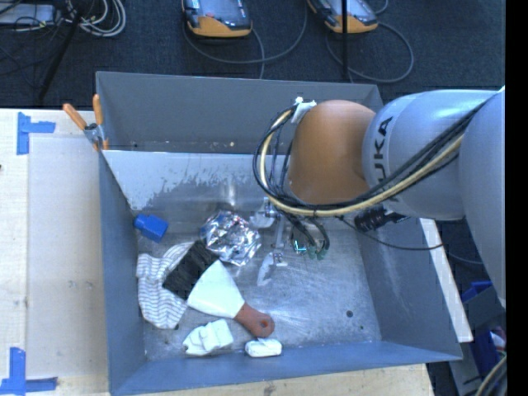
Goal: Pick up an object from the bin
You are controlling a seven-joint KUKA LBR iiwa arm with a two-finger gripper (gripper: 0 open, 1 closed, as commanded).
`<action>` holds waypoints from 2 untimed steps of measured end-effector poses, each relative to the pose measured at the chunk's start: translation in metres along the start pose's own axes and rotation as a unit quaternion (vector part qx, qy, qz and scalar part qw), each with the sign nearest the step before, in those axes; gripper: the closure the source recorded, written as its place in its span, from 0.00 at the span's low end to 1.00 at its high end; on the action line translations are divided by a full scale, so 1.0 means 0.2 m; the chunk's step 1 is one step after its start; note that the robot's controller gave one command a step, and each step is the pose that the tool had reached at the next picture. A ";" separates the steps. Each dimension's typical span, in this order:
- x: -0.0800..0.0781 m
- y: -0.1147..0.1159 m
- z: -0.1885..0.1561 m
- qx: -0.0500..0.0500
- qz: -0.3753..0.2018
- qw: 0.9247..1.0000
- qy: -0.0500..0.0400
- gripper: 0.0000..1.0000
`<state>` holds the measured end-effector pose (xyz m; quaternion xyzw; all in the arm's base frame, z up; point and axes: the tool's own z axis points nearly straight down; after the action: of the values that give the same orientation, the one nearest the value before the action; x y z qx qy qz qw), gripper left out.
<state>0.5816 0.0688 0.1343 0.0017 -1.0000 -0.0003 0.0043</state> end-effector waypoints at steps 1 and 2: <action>-0.01 0.00 -0.02 0.000 0.001 1.000 -0.004 0.00; -0.09 0.06 0.05 0.001 -0.138 0.990 -0.006 0.00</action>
Offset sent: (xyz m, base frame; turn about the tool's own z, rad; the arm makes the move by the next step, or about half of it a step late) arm 0.0311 0.0216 -0.0259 -0.5388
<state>0.5991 0.0805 0.1241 0.1398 -0.9902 0.0000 -0.0014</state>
